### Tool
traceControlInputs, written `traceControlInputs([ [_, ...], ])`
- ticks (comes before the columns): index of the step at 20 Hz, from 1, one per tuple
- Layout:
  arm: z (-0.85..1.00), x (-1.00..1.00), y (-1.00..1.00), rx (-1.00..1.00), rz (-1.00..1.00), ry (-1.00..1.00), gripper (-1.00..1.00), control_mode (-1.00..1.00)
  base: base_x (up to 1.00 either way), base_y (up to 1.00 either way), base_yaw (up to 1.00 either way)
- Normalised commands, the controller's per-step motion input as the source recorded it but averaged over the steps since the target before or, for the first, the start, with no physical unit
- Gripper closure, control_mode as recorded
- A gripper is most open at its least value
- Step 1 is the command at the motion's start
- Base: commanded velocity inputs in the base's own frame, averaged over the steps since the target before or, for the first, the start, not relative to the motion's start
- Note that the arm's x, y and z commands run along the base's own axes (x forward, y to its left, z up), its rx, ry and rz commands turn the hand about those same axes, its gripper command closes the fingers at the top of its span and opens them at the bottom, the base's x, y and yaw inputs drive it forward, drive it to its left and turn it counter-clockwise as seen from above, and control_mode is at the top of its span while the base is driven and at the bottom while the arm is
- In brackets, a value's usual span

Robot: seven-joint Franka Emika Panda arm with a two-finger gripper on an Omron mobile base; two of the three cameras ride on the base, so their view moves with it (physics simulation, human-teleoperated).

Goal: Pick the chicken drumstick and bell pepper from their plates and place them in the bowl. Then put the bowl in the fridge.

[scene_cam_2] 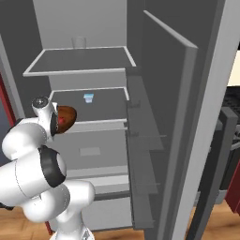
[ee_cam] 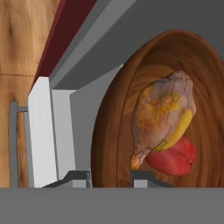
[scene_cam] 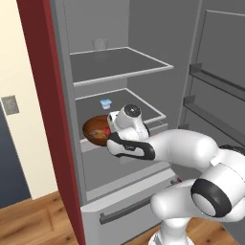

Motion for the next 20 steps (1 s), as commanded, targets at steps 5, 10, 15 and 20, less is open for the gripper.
traceControlInputs([
  [5, 0.0, 0.0, 0.0, 0.0, 0.0, 0.0, 1.0, -1.0, 0.0, 0.0, 0.0],
  [10, 0.0, 0.0, 0.0, 0.0, 0.0, 0.0, 1.0, -1.0, 0.0, 0.0, 0.0],
  [15, 0.03, 0.24, 0.0, 0.03, 0.0, 0.0, 1.0, -1.0, 0.0, 0.0, 0.0],
  [20, 0.17, 0.56, 0.03, 0.03, 0.0, 0.01, 1.0, -1.0, 0.0, 0.0, 0.0],
])
